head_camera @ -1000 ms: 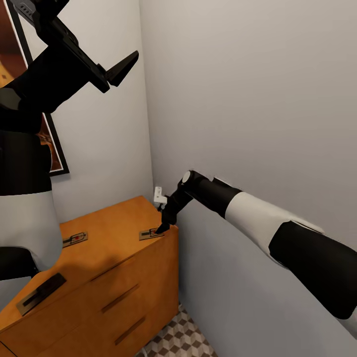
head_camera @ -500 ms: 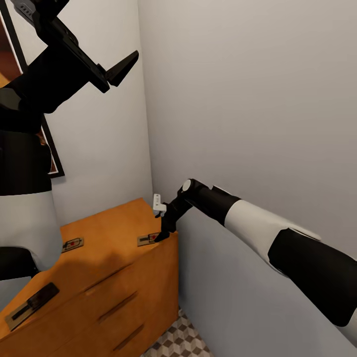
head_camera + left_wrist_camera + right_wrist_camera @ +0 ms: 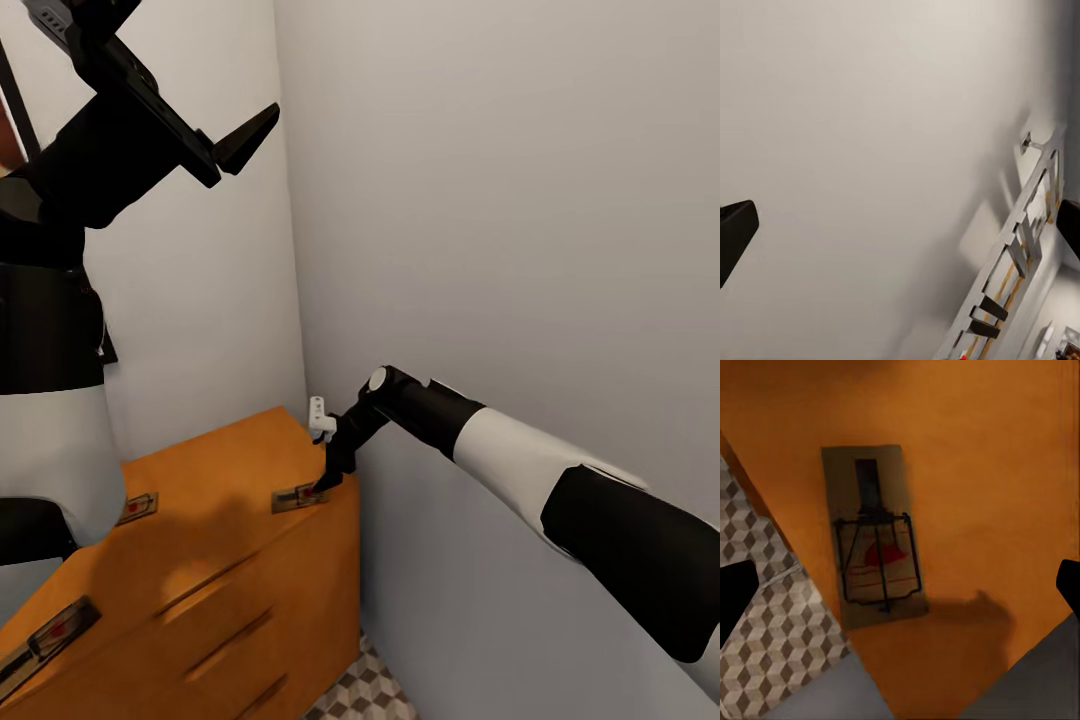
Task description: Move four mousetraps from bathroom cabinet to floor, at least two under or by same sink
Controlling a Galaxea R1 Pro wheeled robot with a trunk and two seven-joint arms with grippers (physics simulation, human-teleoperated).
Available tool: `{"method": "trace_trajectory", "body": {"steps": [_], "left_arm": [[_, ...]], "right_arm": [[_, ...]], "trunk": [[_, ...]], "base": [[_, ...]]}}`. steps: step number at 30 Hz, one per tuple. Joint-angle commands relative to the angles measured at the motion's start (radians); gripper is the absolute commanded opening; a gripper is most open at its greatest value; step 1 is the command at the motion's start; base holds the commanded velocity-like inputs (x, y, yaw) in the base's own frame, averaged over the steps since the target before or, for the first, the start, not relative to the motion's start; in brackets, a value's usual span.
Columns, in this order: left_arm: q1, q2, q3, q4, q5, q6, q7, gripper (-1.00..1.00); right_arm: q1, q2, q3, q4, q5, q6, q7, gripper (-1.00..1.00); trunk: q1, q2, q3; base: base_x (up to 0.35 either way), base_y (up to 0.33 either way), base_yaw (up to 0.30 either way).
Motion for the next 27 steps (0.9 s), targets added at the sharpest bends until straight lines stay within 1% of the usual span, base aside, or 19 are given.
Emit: {"method": "trace_trajectory", "body": {"steps": [1, 8, 13, 20, 27], "left_arm": [[-0.001, 0.001, -0.001, 0.0, 0.011, 0.0, 0.009, 1.0], [0.0, 0.001, -0.001, -0.001, 0.011, 0.0, 0.009, 1.0], [0.001, 0.001, -0.001, -0.001, 0.011, 0.0, 0.009, 1.0], [0.001, 0.001, -0.001, -0.001, 0.011, 0.0, 0.009, 1.0], [0.001, 0.001, -0.001, -0.001, 0.011, 0.0, 0.009, 1.0]], "right_arm": [[-0.002, 0.0, 0.005, 0.0, -0.01, 0.01, 0.0, 1.0], [-0.001, 0.002, 0.004, 0.0, -0.011, 0.009, 0.001, 1.0], [0.002, 0.003, 0.004, -0.001, -0.013, 0.005, 0.001, 1.0], [0.025, 0.004, 0.005, -0.002, -0.012, 0.001, 0.002, 1.0], [0.032, 0.005, 0.005, -0.003, -0.012, 0.001, 0.001, 1.0]], "trunk": [[0.0, -0.001, -0.001], [0.0, -0.001, -0.001], [0.0, -0.001, -0.001], [0.0, -0.001, -0.001], [0.0, -0.001, -0.001]], "base": [[0.226, 0.0, 0.0], [0.084, 0.0, 0.0], [0.014, 0.0, 0.0], [0.004, 0.0, 0.0], [0.0, 0.0, 0.0]]}}
